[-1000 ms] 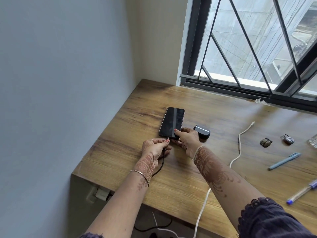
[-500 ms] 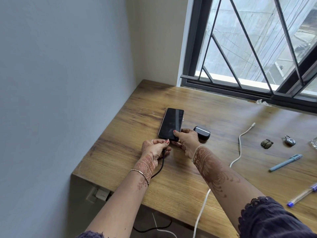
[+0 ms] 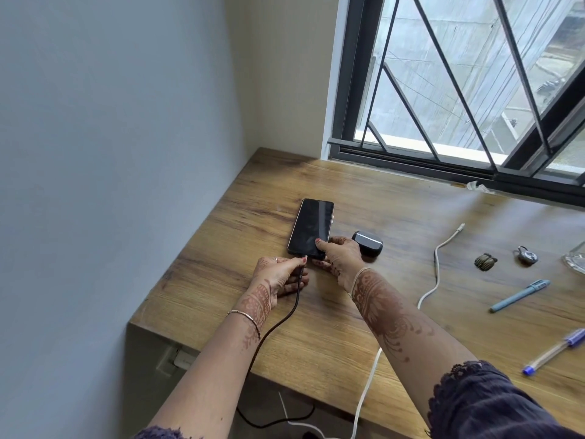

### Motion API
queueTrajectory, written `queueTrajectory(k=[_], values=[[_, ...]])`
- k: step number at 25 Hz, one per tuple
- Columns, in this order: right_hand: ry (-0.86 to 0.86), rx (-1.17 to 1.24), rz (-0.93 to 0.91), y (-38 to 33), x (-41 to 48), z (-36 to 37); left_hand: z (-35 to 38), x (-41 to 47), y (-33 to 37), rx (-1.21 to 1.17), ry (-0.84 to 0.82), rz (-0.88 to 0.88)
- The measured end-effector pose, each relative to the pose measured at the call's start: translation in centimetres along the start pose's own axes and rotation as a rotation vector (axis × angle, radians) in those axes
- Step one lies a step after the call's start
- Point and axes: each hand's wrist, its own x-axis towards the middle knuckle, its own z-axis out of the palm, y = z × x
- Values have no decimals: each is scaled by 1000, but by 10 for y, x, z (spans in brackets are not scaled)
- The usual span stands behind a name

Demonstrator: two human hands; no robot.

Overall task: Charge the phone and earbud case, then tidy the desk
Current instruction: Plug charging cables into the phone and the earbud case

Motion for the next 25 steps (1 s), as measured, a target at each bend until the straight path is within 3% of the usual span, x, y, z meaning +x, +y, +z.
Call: queueTrajectory(k=[11,19,25], values=[[4,-43,79,-3,12,2,6,1,3,-56,-35,-28],[-30,-36,90,-5,1,1,4,-6,3,-21,34,7],[-14,-266,3,-13,-3,-6,11,-9,1,247,150,116]])
